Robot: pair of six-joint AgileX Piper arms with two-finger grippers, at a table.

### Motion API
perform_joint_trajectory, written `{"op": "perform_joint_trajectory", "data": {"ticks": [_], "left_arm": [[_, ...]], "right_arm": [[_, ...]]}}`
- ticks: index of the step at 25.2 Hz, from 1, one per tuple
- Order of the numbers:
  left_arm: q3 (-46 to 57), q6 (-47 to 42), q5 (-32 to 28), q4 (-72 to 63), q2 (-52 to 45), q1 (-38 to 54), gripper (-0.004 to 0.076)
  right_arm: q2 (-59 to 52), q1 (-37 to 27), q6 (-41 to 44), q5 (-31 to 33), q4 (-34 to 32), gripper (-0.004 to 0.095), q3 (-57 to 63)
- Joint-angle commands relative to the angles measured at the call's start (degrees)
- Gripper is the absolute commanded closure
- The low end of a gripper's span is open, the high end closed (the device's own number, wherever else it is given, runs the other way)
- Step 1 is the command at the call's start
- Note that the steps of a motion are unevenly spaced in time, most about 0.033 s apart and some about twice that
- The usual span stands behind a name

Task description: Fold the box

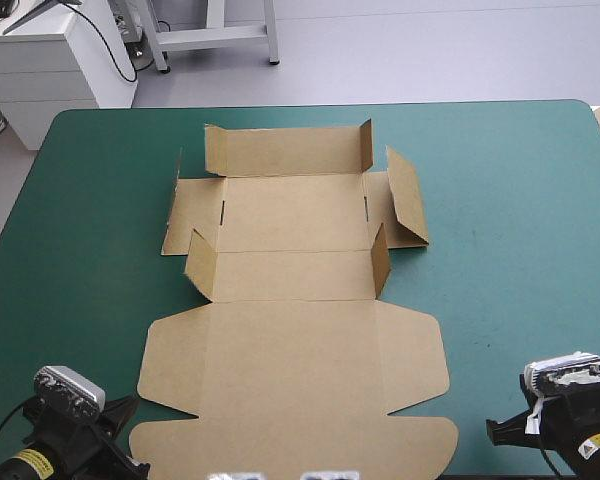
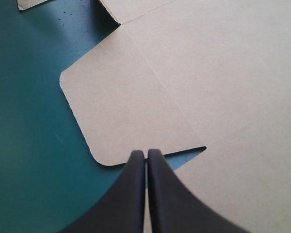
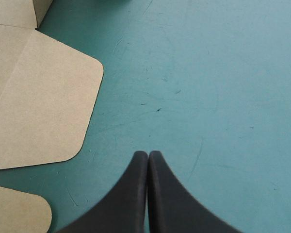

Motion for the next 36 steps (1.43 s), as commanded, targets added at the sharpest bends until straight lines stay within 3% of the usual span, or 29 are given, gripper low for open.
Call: {"op": "perform_joint_trajectory", "data": {"ticks": [1,12,17,25,36], "left_arm": [[-1.9,-0.1,-3.4,-1.7,0.8,0.1,0.0731],[-1.9,0.2,-3.4,-1.7,0.8,0.1,0.0731],[-1.9,0.2,-3.4,-1.7,0.8,0.1,0.0731],[-1.9,0.2,-3.4,-1.7,0.8,0.1,0.0731],[-1.9,0.2,-3.4,-1.7,0.8,0.1,0.0731]], "right_arm": [[0.7,-0.2,-0.1,-3.4,0.5,0.0924,-1.6],[0.7,-0.2,-0.1,-3.5,0.5,0.0923,-1.6],[2.9,-0.2,0.9,-3.0,0.2,0.0923,-7.7],[26.6,-0.2,2.8,2.7,0.8,0.0923,-28.8],[51.1,-0.2,3.1,12.7,6.5,0.0921,-48.6]]}}
